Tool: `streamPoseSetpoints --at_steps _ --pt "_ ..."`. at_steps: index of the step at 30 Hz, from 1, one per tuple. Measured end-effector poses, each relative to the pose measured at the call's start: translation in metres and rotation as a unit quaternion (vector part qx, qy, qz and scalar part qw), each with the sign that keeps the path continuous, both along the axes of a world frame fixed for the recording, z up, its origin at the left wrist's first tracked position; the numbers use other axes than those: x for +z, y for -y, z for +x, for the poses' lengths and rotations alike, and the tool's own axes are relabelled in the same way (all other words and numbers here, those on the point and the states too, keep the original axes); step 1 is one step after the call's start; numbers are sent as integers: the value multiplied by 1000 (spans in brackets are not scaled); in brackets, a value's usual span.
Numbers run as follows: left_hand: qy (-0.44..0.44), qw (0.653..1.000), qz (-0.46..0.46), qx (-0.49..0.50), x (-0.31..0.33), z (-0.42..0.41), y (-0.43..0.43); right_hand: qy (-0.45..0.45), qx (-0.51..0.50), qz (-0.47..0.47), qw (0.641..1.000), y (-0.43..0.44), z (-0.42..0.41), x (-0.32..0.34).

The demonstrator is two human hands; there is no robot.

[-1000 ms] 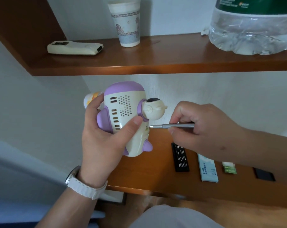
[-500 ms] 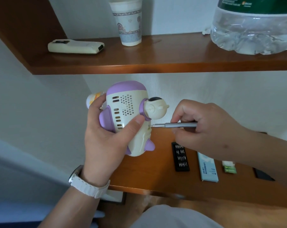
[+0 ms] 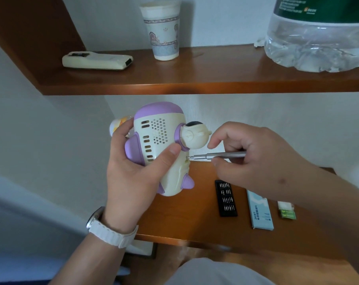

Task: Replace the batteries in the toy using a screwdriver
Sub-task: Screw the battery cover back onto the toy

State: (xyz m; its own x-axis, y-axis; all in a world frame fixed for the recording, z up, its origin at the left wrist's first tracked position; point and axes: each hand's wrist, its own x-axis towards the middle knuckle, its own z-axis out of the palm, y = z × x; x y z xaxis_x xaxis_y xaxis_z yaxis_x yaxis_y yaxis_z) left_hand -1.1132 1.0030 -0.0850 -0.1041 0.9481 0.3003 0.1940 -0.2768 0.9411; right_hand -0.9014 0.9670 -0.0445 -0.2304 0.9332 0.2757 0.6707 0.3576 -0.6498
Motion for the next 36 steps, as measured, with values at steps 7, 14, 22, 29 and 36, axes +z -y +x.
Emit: streamPoseSetpoints --at_steps 7,14,22,29,36 --pt "3 1000 -1 -2 0 -1 -1 15 -9 -4 1000 1 0 -1" --pt "1 1000 -4 -4 0 3 -2 5 -27 -14 1000 3 3 1" --pt "2 1000 -6 -5 -1 7 -3 0 -23 -4 1000 2 5 1" --pt "5 1000 3 -9 -1 11 -6 26 -9 22 999 -1 10 -1" --pt "9 1000 13 -11 -1 13 -12 18 -28 25 999 -6 12 -3"
